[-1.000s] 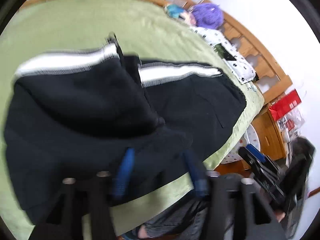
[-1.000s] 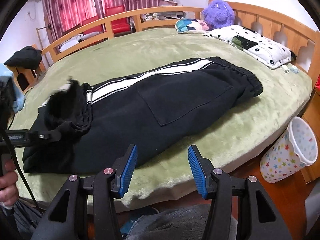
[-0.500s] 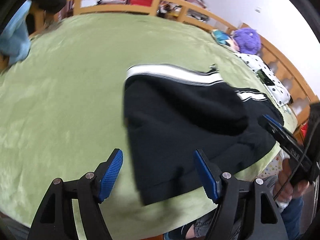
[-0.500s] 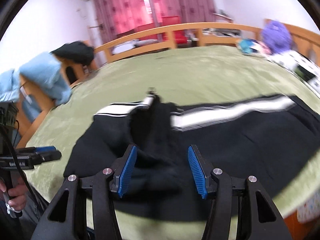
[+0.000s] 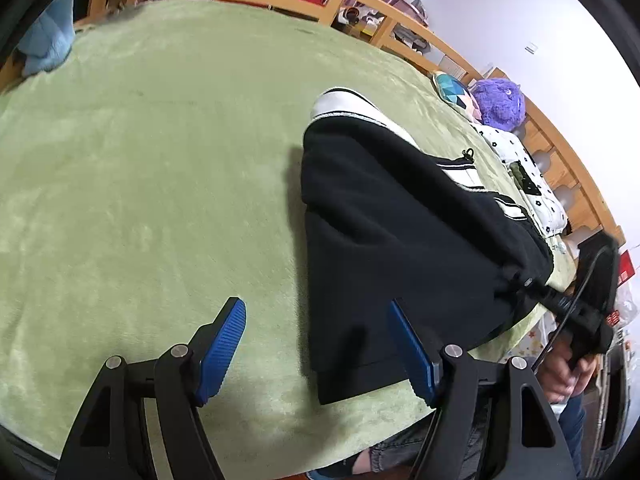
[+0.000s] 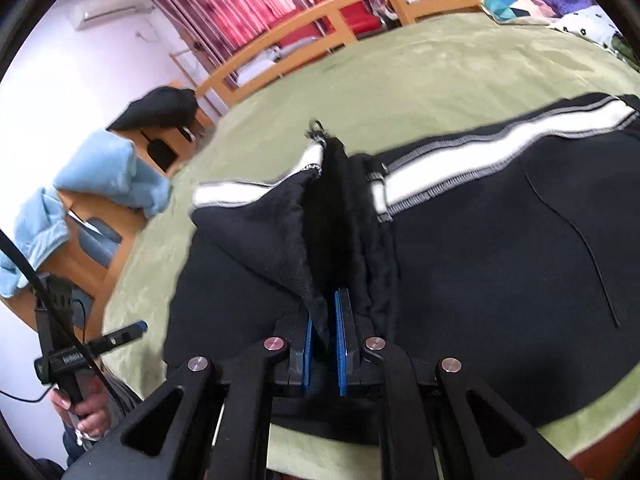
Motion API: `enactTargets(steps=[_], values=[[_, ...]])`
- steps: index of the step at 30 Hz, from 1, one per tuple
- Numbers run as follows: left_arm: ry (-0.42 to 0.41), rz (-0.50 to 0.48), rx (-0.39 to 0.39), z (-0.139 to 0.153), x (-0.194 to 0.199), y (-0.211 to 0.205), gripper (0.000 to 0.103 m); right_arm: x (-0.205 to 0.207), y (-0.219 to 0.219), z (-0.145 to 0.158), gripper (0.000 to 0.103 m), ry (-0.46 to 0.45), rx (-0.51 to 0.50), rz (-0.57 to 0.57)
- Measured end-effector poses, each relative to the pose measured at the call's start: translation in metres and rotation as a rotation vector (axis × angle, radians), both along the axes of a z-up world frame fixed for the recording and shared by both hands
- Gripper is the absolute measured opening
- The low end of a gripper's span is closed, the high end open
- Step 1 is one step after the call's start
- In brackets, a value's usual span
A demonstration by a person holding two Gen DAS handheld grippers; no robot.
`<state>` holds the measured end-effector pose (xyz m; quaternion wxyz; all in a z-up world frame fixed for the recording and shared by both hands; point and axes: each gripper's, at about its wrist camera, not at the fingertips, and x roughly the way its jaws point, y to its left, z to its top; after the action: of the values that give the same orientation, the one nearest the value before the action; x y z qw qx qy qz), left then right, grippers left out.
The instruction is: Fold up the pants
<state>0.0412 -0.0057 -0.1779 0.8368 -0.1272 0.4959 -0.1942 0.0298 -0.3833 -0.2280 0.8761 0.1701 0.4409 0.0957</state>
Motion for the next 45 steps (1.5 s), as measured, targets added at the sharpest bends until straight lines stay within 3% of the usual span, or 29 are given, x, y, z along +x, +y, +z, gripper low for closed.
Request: enactTargets(steps=[2,4,5,6,8,13,16,17,18,20,24,27,29,31,32,33,36,38,41,43,45], values=[[0.011,0.001,-0.001,-0.004,0.002,-0.001,0.071,0.004,0.015,-0.009,0.014,0.039,-0.075,0.017],[0.015,0.001,-0.006,-0.005,0.002,0.0,0.071,0.004,0.023,-0.002,0.016,0.015,-0.131,0.025],[0.015,0.001,-0.01,-0.005,0.002,0.0,0.071,0.001,0.023,0.003,0.024,0.004,-0.144,0.018],[0.013,0.003,-0.014,-0.005,0.001,0.001,0.071,-0.001,0.023,0.009,0.043,-0.014,-0.163,-0.005],[0.015,0.012,-0.027,-0.005,0.001,0.002,0.071,-0.006,0.019,0.018,0.065,-0.065,-0.185,-0.053],[0.043,0.017,-0.06,-0.01,0.004,0.003,0.071,0.02,0.017,-0.016,0.065,0.048,-0.105,-0.031],[0.038,0.026,-0.05,-0.01,0.005,0.003,0.071,0.029,0.021,-0.029,0.053,0.062,-0.128,-0.05],[0.039,0.031,-0.051,-0.009,0.005,0.003,0.071,0.029,0.024,-0.029,0.047,0.053,-0.141,-0.042],[0.042,0.034,-0.055,-0.009,0.006,0.002,0.071,0.029,0.025,-0.027,0.034,0.036,-0.146,-0.032],[0.049,0.033,-0.062,-0.008,0.007,-0.001,0.071,0.019,0.014,-0.014,0.023,-0.016,-0.074,-0.027],[0.028,0.001,-0.045,0.001,0.007,-0.015,0.071,-0.005,-0.012,0.032,0.017,-0.169,-0.021,-0.069],[0.007,-0.03,-0.042,0.009,0.008,-0.03,0.071,-0.018,-0.043,0.046,0.017,-0.209,-0.089,-0.153],[0.004,-0.049,-0.054,0.012,0.011,-0.042,0.071,-0.014,-0.066,0.03,0.018,-0.121,-0.066,-0.157],[0.006,-0.068,-0.061,0.012,0.014,-0.053,0.071,-0.007,-0.075,0.005,0.028,-0.004,-0.04,-0.151],[0.008,-0.077,-0.059,0.012,0.016,-0.06,0.071,-0.005,-0.071,-0.009,0.041,0.053,-0.075,-0.135],[0.01,-0.085,-0.054,0.012,0.018,-0.065,0.071,-0.004,-0.066,-0.014,0.042,0.062,-0.106,-0.114],[0.012,-0.095,-0.022,0.01,0.023,-0.08,0.071,-0.012,-0.053,0.0,0.043,0.01,-0.23,-0.044],[0.019,-0.097,-0.002,0.006,0.025,-0.086,0.071,-0.015,-0.056,0.016,0.046,-0.038,-0.213,-0.043],[0.071,-0.092,0.089,-0.012,0.028,-0.097,0.071,-0.006,-0.064,0.043,0.05,-0.12,-0.211,-0.049],[0.11,-0.098,0.14,-0.027,0.028,-0.102,0.071,0.014,-0.061,0.052,0.05,-0.142,-0.227,-0.031],[0.121,-0.09,0.143,-0.032,0.027,-0.104,0.071,0.039,-0.058,0.054,0.05,-0.136,-0.194,-0.01]])
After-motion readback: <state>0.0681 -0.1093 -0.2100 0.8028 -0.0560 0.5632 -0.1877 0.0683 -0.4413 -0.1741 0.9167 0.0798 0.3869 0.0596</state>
